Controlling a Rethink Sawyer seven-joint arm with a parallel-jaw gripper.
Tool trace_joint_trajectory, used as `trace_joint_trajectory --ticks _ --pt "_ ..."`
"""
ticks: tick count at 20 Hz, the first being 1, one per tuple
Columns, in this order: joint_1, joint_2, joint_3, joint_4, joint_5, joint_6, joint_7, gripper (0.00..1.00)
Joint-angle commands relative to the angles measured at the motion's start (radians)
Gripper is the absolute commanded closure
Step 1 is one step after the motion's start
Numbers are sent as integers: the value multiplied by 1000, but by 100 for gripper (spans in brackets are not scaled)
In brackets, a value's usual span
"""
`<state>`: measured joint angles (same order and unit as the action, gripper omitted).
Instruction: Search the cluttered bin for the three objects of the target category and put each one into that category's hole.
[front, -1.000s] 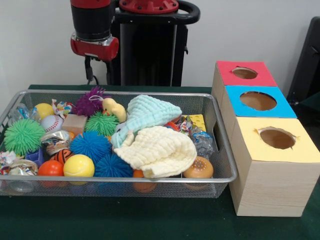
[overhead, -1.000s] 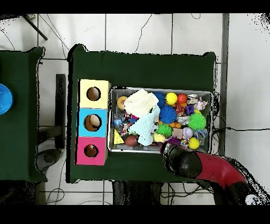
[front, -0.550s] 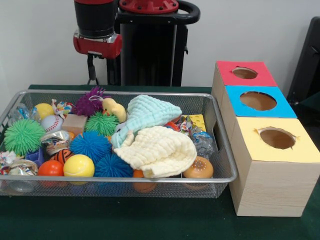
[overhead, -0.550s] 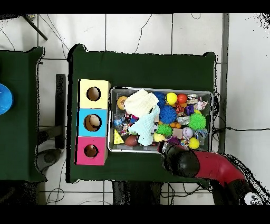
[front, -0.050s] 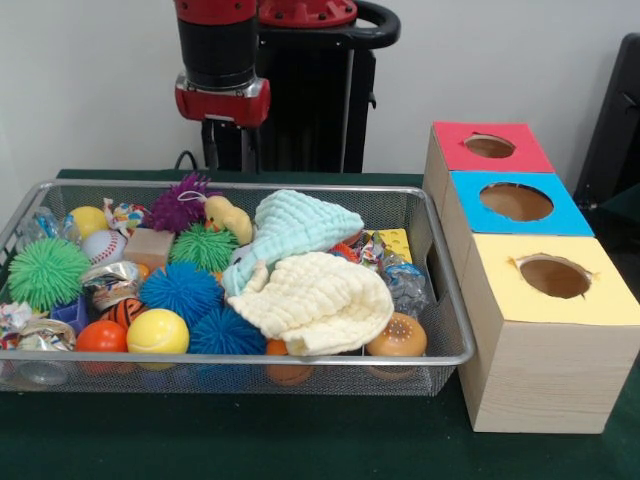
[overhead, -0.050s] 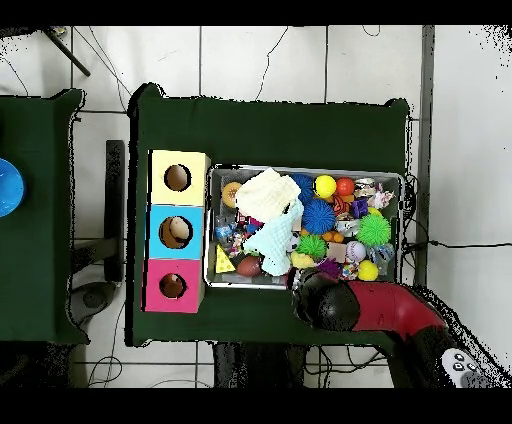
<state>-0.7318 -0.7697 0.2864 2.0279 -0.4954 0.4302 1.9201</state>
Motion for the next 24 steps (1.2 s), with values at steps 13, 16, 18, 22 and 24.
trace_joint_trajectory --ticks 13,16,18,22,24 --pt "30 91 -27 -81 7 -75 101 0" --pt "32 102 -39 -88 12 -89 118 0" --pt "30 106 -43 -88 19 -96 124 0" --pt "21 107 -47 -81 45 -102 139 0" --pt "19 108 -48 -82 57 -104 145 0"
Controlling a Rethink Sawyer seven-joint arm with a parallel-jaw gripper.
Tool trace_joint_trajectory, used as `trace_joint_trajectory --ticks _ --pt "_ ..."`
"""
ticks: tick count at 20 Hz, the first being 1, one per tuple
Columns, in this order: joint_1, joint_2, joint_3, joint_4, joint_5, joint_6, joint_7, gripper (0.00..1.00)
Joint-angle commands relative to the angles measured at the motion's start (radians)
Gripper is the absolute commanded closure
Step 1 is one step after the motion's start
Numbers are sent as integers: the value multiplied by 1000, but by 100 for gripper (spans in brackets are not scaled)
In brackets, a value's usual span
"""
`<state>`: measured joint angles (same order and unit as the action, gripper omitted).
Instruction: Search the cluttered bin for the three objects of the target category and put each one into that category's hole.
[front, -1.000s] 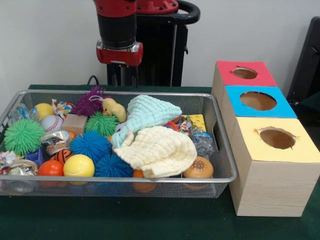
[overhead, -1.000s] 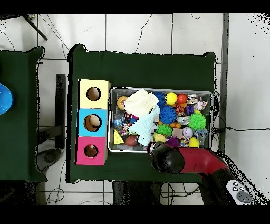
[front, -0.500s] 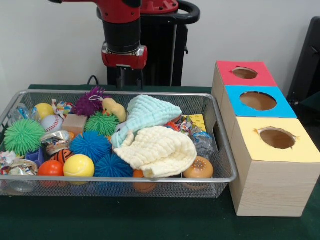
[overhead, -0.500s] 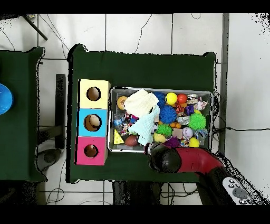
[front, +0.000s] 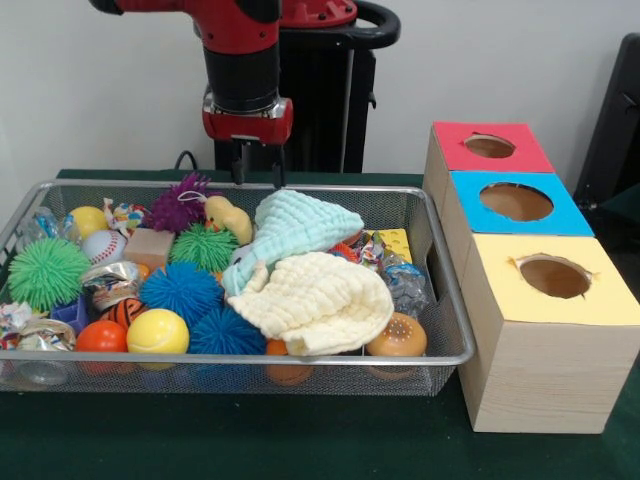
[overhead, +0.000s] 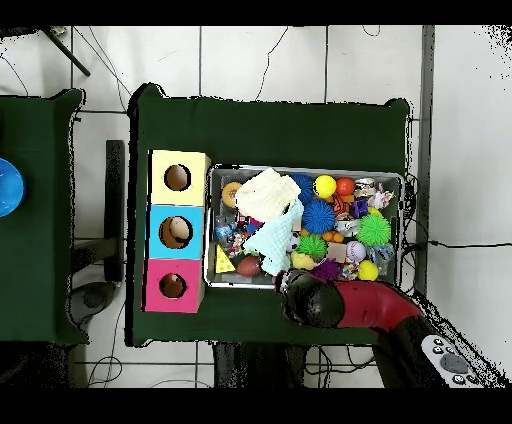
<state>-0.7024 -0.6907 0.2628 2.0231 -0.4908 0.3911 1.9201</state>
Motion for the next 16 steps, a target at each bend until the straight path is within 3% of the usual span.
trace_joint_trajectory --ticks 1,11,16 --pt "-10 30 -27 -78 57 -64 146 0" --pt "-29 36 -27 -66 97 -96 141 0" --pt "-47 76 -30 -79 98 -132 130 0"
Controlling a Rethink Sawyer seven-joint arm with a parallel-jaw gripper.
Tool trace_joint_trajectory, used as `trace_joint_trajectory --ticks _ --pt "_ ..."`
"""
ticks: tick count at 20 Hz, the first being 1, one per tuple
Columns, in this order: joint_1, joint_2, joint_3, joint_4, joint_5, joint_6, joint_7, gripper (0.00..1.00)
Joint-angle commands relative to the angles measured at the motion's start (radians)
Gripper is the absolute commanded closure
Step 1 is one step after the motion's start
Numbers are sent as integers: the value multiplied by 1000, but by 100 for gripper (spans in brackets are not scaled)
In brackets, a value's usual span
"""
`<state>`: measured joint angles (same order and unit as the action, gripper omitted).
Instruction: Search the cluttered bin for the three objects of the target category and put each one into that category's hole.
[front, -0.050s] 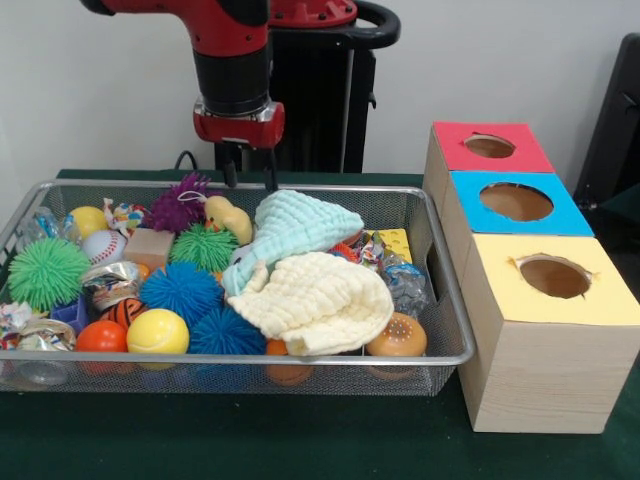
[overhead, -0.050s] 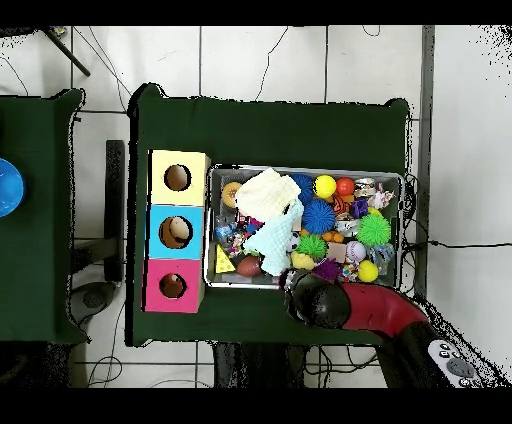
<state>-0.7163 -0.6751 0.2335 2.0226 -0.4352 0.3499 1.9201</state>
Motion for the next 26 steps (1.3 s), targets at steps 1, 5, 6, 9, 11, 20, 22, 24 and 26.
trace_joint_trajectory --ticks 1,5,6,9,11,20,22,24,26 --pt "-32 70 -6 -84 36 -103 129 0" --pt "-30 99 -22 -104 22 -129 123 0" --pt "-28 114 -29 -111 15 -146 121 0" --pt "-12 139 -49 -124 9 -177 126 0" --pt "1 162 -67 -135 8 -200 131 0" --pt "60 248 -140 -159 9 -330 141 0" --pt "62 247 -144 -155 18 -334 138 0" --pt "61 245 -143 -150 25 -333 132 0" --pt "56 242 -138 -148 27 -329 123 0"
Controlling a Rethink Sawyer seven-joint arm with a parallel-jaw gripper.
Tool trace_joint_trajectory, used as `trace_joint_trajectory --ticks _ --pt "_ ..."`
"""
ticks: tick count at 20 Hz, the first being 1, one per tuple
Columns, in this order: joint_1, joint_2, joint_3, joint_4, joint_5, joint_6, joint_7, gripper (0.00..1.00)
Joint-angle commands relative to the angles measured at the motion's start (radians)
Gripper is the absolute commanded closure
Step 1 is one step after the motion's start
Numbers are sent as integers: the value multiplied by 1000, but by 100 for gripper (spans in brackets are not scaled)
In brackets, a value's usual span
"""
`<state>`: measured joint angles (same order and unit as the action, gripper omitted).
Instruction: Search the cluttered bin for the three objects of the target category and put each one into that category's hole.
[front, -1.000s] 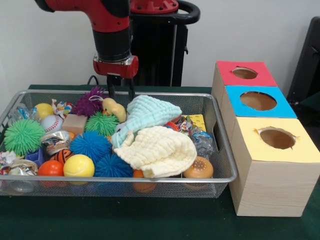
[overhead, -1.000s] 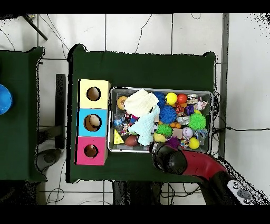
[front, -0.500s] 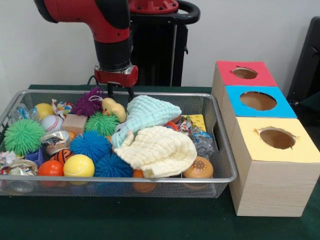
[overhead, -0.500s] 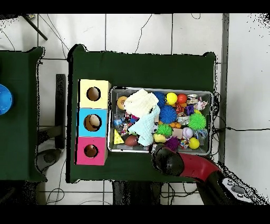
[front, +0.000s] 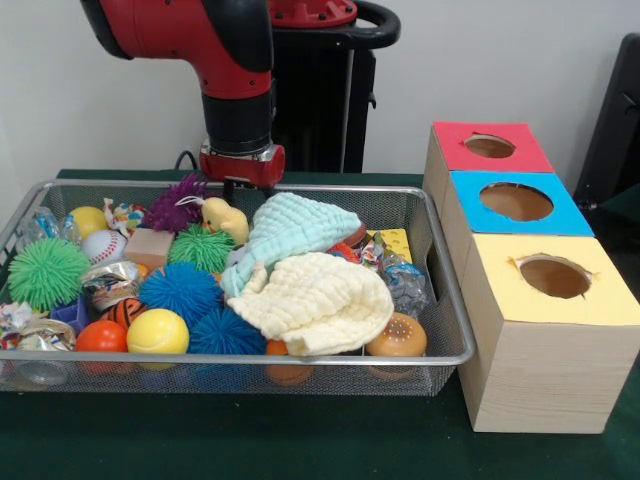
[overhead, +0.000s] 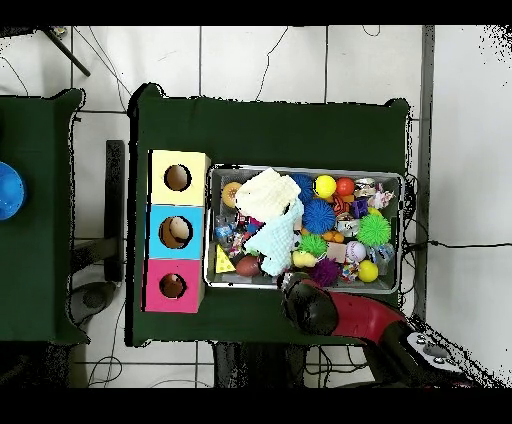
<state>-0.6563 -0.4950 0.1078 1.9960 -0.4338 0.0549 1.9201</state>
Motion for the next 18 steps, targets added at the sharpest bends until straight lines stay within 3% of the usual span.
trace_joint_trajectory --ticks 1,18 --pt "-7 60 -10 -121 27 -30 117 0" --pt "-28 -56 30 -128 -31 139 -30 0"
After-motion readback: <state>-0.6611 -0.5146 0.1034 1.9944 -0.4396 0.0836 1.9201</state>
